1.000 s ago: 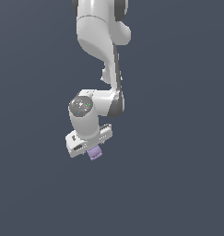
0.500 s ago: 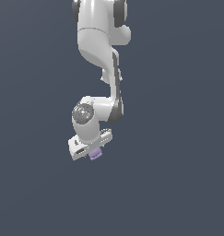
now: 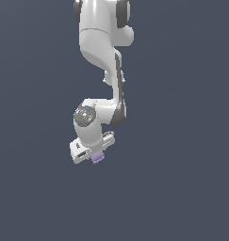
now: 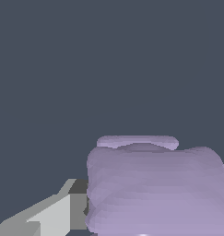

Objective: Pick up the object and move it to a goal position.

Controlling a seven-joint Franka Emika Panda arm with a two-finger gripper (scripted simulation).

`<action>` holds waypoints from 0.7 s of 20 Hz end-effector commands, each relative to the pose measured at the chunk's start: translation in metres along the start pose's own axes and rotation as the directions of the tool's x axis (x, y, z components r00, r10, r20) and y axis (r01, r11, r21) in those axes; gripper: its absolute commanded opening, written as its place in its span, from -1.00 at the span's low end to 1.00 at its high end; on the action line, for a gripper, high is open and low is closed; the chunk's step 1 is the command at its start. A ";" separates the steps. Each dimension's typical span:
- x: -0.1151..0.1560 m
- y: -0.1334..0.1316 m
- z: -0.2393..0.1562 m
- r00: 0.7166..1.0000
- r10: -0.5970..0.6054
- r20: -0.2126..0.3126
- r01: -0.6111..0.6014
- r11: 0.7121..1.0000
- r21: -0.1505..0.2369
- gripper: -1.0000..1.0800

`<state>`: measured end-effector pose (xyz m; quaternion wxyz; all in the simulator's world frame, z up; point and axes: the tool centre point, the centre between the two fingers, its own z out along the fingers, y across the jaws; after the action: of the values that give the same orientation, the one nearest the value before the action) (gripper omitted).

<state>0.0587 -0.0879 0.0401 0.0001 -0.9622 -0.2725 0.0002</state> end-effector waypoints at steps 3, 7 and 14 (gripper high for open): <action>0.000 0.000 -0.001 1.000 0.000 0.000 0.000 1.000 0.000 -1.00; -0.001 -0.005 -0.005 1.000 0.000 0.000 0.000 1.000 0.000 -1.00; -0.007 -0.023 -0.026 1.000 0.000 0.000 0.000 1.000 0.000 -1.00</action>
<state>0.0441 -0.0758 0.0602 0.0002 -0.9622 -0.2723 0.0005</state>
